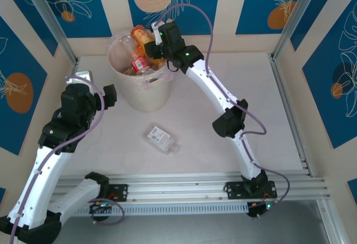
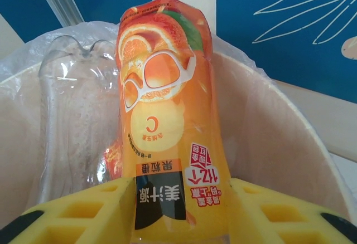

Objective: Put the plastic bottles in the bin

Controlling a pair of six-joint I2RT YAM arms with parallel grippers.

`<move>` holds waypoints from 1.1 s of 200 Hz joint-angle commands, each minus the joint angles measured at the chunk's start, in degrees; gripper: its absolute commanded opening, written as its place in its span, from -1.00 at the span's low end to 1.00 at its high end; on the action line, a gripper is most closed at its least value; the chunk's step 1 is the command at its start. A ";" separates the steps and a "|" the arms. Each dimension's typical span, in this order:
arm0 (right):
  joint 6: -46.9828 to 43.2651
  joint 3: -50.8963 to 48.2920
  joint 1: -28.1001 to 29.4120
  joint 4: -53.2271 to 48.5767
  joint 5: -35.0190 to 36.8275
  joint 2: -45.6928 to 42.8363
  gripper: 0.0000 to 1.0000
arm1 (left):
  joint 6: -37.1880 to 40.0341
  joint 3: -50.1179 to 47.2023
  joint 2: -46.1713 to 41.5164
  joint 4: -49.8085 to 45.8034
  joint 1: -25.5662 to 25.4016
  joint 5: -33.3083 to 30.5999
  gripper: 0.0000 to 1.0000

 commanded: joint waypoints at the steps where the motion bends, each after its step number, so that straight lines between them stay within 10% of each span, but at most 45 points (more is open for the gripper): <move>1: 1.10 -2.15 0.25 -5.62 -2.26 -2.39 -0.12 | -0.24 -0.27 -0.77 -0.19 0.36 0.34 0.99; 159: -1.04 2.90 1.84 -9.09 -3.88 -9.91 0.09 | -1.49 -1.47 -2.49 -2.34 0.29 2.38 0.99; 220: 0.67 -24.94 6.57 -8.40 1.74 -31.81 0.27 | -5.09 -6.51 -7.09 -5.90 0.28 5.88 0.99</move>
